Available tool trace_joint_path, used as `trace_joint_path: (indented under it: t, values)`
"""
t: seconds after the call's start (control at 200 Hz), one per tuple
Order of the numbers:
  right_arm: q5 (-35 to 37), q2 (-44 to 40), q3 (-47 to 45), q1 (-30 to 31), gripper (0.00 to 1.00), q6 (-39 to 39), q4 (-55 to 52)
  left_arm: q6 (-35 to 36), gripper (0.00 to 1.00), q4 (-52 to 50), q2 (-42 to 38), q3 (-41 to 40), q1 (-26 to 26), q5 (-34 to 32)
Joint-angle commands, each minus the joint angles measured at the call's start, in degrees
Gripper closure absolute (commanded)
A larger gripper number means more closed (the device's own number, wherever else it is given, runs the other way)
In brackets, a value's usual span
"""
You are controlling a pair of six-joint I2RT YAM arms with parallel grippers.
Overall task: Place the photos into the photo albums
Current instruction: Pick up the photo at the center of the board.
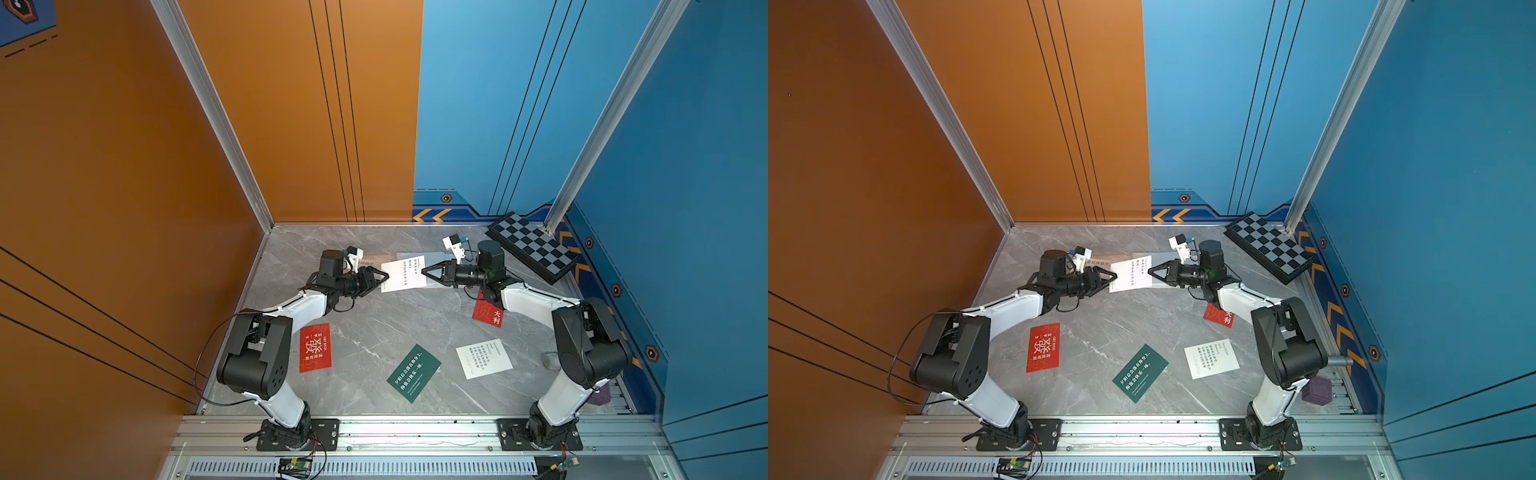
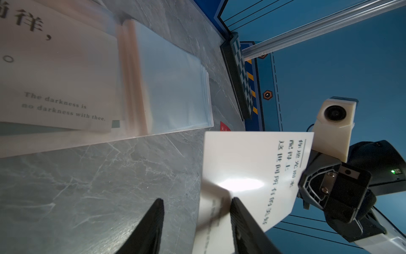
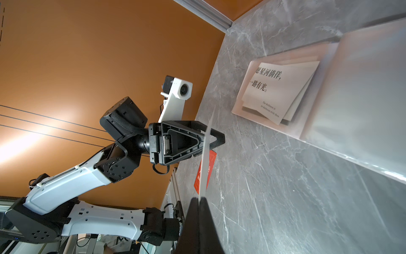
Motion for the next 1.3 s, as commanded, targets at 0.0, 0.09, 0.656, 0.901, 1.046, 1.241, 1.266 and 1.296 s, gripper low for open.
trace_joint_path:
  t: [0.0, 0.09, 0.656, 0.901, 1.046, 1.241, 1.266, 1.296]
  values:
    - [-2.05, 1.06, 1.15, 0.21, 1.00, 1.03, 2.03, 0.32, 0.49, 1.02, 0.57, 1.87, -0.97, 1.63]
    - [-1.88, 1.23, 1.06, 0.21, 1.00, 1.04, 2.19, 0.38, 0.51, 1.05, 0.62, 2.00, -1.06, 2.21]
    - [0.83, 1.25, -0.35, -1.91, 1.00, 0.23, 1.15, 0.72, 0.81, 1.01, -0.33, 1.40, -0.72, 3.52]
    - [2.06, 1.17, -0.57, -2.17, 1.00, -2.09, -1.31, 0.72, 0.93, 1.06, -0.76, 1.45, -0.54, 3.30]
    - [5.02, 0.21, -1.29, -2.20, 0.99, -5.48, -4.48, 0.76, 1.00, 1.01, -0.77, 1.58, -0.46, 3.04]
    - [11.18, -1.05, -2.05, -2.37, 0.94, -12.06, -11.57, 0.54, 1.00, 1.09, -0.72, 1.19, 0.07, 1.76]
    - [11.87, -1.20, -2.33, -2.43, 0.93, -12.41, -11.84, 0.48, 1.00, 1.03, -0.62, 1.19, 0.23, 1.46]
    - [12.62, -1.48, -2.78, -2.54, 0.92, -12.61, -11.93, 0.34, 1.00, 1.03, -0.62, 1.06, 0.42, 1.12]
